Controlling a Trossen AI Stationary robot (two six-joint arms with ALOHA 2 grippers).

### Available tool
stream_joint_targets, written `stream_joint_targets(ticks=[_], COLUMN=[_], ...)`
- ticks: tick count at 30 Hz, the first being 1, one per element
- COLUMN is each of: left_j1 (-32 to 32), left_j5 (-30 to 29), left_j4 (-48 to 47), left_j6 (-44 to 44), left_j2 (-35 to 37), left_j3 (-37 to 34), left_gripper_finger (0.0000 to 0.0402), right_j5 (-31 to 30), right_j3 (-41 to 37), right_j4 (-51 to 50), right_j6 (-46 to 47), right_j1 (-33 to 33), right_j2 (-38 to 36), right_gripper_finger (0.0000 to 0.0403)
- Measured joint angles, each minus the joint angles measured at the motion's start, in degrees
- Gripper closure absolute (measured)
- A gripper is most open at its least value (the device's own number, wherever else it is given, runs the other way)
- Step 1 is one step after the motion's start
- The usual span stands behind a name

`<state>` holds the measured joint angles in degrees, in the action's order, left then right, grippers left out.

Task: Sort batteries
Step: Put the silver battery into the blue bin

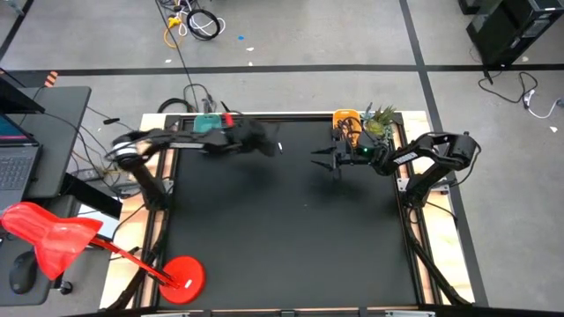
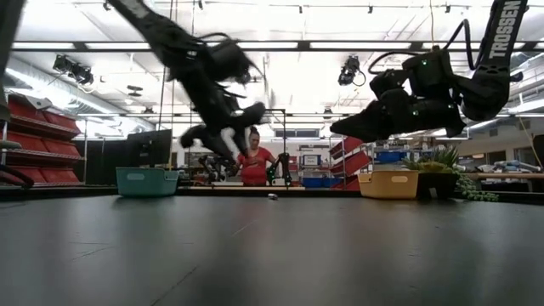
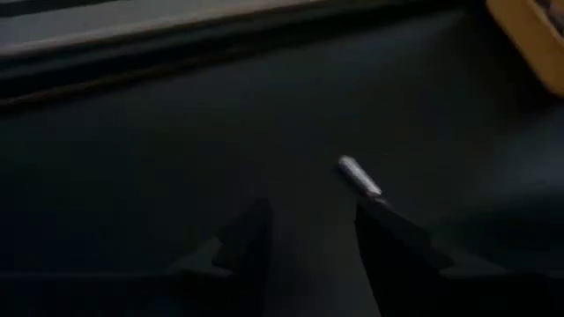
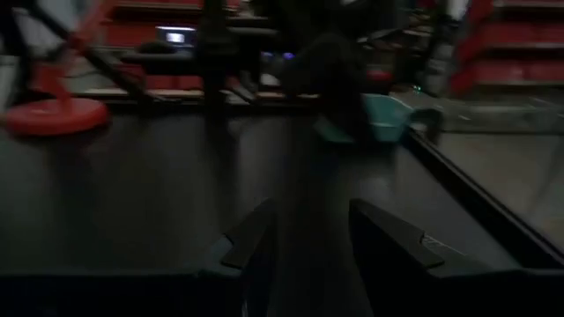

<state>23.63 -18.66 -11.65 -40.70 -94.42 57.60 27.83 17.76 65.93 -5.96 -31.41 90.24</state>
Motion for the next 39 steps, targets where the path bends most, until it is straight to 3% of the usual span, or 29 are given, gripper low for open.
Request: stream_joint_targets(ticks=[5,11,17,25,29,35,39], left_j1=[-4.3,-5.5,-5.5,-6.7,-6.9,-5.9,-5.6], left_j5=[-2.6,-5.3,-7.7,-17.8,-16.7,-10.2,-8.0], left_j4=[-3.2,-2.7,2.4,3.5,3.0,0.2,-2.7], left_j6=[-0.2,-0.2,-3.4,-7.6,-9.4,-13.3,-13.6], left_j2=[-11.1,-19.0,-23.4,-25.9,-26.3,-27.5,-27.9], left_j3=[10.7,18.4,19.1,19.1,19.1,19.2,19.5], left_gripper_finger=[0.0234,0.0234,0.0234,0.0234,0.0234,0.0234,0.0258], right_j5=[-1.4,2.1,4.8,6.3,6.7,9.5,9.8], right_j3=[-0.6,-1.0,-1.0,-1.0,-1.0,-1.0,-1.0], right_j4=[-0.1,0.0,0.3,0.4,1.1,2.6,2.6], right_j6=[0.6,2.5,3.0,3.4,3.8,6.0,6.1], right_j1=[-3.1,-6.3,-6.6,-6.5,-6.5,-6.5,-6.5], right_j2=[0.0,-0.2,-0.8,-0.8,-0.8,-0.8,-0.8], right_gripper_finger=[0.0251,0.0251,0.0251,0.0251,0.0251,0.0251,0.0251])
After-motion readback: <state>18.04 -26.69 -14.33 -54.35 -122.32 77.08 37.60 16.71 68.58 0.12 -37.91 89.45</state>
